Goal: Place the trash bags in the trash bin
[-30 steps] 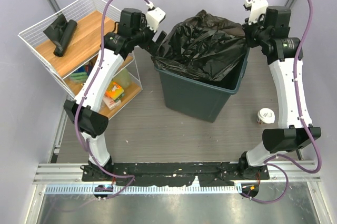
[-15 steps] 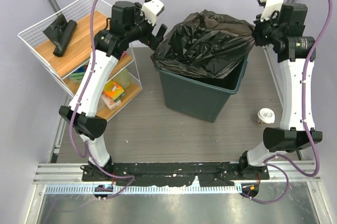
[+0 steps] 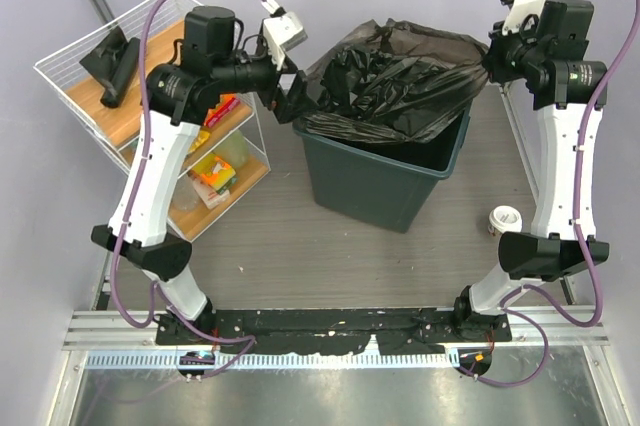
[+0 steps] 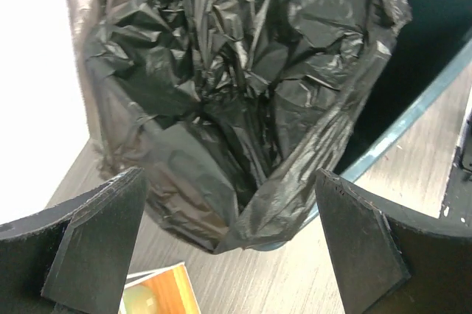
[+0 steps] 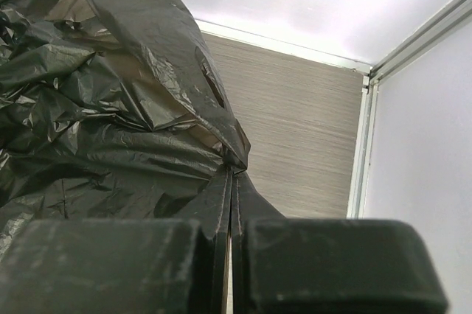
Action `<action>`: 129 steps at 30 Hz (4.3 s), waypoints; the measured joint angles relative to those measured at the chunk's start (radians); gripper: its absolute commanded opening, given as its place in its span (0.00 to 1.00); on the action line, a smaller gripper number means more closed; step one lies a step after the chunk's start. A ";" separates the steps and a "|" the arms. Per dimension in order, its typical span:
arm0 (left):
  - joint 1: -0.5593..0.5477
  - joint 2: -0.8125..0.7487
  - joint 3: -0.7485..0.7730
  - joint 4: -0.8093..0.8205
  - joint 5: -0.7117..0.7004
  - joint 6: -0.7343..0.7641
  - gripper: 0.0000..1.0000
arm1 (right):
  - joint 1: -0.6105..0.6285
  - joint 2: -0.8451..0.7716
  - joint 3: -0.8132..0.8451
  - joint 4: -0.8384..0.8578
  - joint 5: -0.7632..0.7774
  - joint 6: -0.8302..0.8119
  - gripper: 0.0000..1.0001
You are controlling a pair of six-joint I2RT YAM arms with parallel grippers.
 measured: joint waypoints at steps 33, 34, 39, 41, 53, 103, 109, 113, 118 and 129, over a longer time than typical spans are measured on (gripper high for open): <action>-0.135 0.120 -0.001 -0.141 0.168 0.102 0.00 | -0.050 0.021 0.026 -0.043 -0.030 0.002 0.01; -0.137 0.116 -0.005 -0.141 0.173 0.099 0.00 | -0.051 0.021 0.026 -0.043 -0.032 0.002 0.01; -0.145 0.081 -0.031 -0.134 0.201 0.078 0.00 | -0.053 0.028 0.025 -0.045 -0.045 0.002 0.01; -0.145 0.063 -0.038 -0.130 0.214 0.065 0.00 | -0.053 0.032 0.025 -0.045 -0.050 0.002 0.01; -0.152 -0.038 -0.134 -0.095 0.260 0.044 0.00 | -0.053 0.032 -0.021 -0.045 -0.064 0.000 0.01; -0.251 -0.163 -0.515 -0.090 0.272 0.051 0.00 | -0.065 0.044 -0.218 -0.013 -0.079 -0.021 0.01; -0.261 -0.164 -0.433 -0.130 0.257 0.076 0.32 | -0.065 0.043 -0.218 -0.014 -0.087 -0.021 0.01; -0.274 -0.164 -0.316 -0.168 0.233 0.100 0.60 | -0.065 0.042 -0.218 -0.014 -0.094 -0.021 0.01; -0.298 -0.165 -0.191 -0.189 0.159 0.127 0.87 | -0.065 0.042 -0.217 -0.015 -0.098 -0.021 0.01; -0.390 0.019 0.018 -0.086 0.023 0.013 0.97 | -0.065 0.042 -0.217 -0.016 -0.113 -0.020 0.01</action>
